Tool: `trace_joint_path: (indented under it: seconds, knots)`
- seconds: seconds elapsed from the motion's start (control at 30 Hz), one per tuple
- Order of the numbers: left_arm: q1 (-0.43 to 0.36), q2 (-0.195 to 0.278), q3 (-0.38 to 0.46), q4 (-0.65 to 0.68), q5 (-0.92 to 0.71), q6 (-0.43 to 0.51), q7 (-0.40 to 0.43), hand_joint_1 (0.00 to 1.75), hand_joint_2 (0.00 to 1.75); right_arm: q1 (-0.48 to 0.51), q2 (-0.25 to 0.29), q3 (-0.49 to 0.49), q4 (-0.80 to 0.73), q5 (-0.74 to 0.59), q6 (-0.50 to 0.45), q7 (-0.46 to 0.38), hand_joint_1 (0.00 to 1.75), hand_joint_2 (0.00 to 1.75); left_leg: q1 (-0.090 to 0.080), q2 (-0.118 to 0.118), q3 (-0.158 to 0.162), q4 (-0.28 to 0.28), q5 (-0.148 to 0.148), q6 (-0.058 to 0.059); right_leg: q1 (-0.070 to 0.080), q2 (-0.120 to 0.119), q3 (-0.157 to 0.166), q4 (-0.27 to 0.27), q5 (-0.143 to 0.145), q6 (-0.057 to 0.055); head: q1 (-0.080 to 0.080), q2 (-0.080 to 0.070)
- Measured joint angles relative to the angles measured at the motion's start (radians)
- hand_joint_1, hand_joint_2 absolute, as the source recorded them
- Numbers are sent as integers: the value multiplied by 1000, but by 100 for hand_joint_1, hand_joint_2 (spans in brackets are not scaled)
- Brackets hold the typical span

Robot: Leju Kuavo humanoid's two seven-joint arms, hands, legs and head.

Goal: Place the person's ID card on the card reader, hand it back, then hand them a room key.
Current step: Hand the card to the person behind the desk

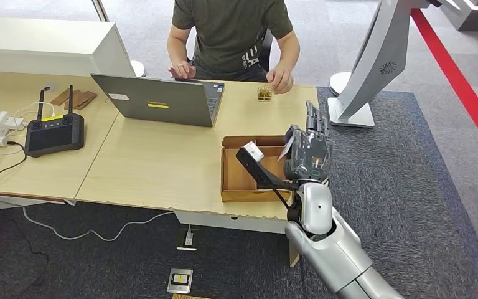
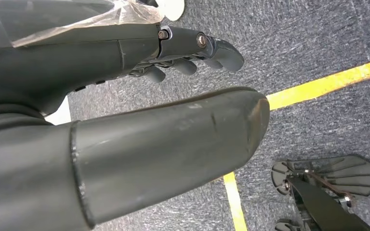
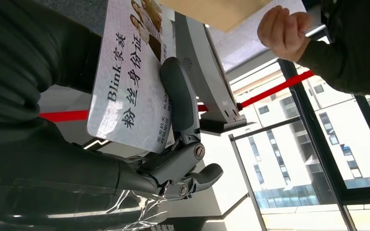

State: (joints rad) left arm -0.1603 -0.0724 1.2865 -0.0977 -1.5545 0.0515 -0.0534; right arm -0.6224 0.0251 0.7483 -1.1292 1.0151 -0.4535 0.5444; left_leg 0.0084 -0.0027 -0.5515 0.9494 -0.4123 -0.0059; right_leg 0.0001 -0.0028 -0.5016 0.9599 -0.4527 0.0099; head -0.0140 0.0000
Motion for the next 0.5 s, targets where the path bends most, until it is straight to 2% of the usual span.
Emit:
trace_joint_path:
  seconds: [0.17, 0.5]
  knots:
    - [0, 0, -8, 0, 0, 0, 0, 0, 0, -15, 22, 13, 30, -16, -5, -23, 175, 175, 0, 0, 0, 0, 0, 0, 0, 0, 0, 0, 0, 0, 0, 0]
    - [5, -3, -8, 0, 1, 20, -5, 0, 0, -53, 100, 47, 127, -30, -22, -68, 175, 175, 1, 0, 0, 0, 0, 0, 1, 0, 0, 0, 0, 0, 0, 0]
